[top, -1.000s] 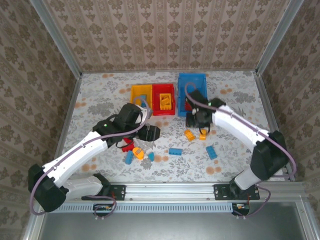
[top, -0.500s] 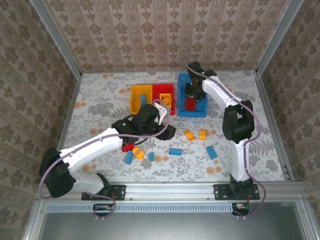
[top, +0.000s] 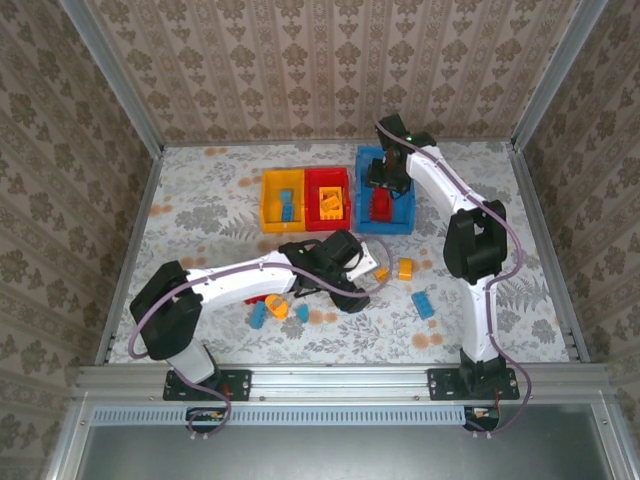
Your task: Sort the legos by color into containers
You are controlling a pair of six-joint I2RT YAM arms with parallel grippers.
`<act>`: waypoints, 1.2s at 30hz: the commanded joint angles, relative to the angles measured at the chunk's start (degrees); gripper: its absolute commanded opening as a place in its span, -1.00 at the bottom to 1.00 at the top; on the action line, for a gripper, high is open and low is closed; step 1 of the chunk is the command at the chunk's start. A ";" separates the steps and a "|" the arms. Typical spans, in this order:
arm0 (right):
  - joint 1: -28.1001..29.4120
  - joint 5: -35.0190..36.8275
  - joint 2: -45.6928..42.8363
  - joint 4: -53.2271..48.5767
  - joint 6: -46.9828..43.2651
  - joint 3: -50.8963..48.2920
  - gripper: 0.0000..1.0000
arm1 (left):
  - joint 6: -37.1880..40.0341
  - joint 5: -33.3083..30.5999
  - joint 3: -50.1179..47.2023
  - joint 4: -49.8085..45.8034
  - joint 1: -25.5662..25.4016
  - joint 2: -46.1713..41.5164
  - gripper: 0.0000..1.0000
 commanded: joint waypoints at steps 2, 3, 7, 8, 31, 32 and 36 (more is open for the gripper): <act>1.32 -0.93 -11.14 -1.77 0.55 -0.70 0.20 | 12.97 1.01 0.25 -2.82 -1.28 1.45 0.52; 1.41 -1.11 -13.25 -1.31 0.83 -2.60 0.20 | 13.82 0.59 0.39 -2.94 -1.29 2.26 0.52; 1.58 -2.77 -25.14 3.55 2.98 -16.60 0.21 | 15.74 -1.35 1.60 -2.92 -1.32 6.51 0.52; 1.63 -3.31 -28.21 4.78 3.61 -20.28 0.21 | 15.95 -1.55 1.89 -2.72 -1.27 7.43 0.51; 5.33 -10.64 -59.53 6.23 1.84 -51.42 0.14 | 2.45 -5.82 1.98 0.72 4.86 3.33 -1.00; 6.03 -11.01 -59.90 6.60 1.22 -52.06 0.14 | 1.09 -5.97 2.17 0.15 6.10 2.12 -1.00; 9.82 -11.70 -59.53 9.73 0.56 -53.87 0.13 | -2.10 -7.71 3.98 -3.13 12.16 -1.18 -1.00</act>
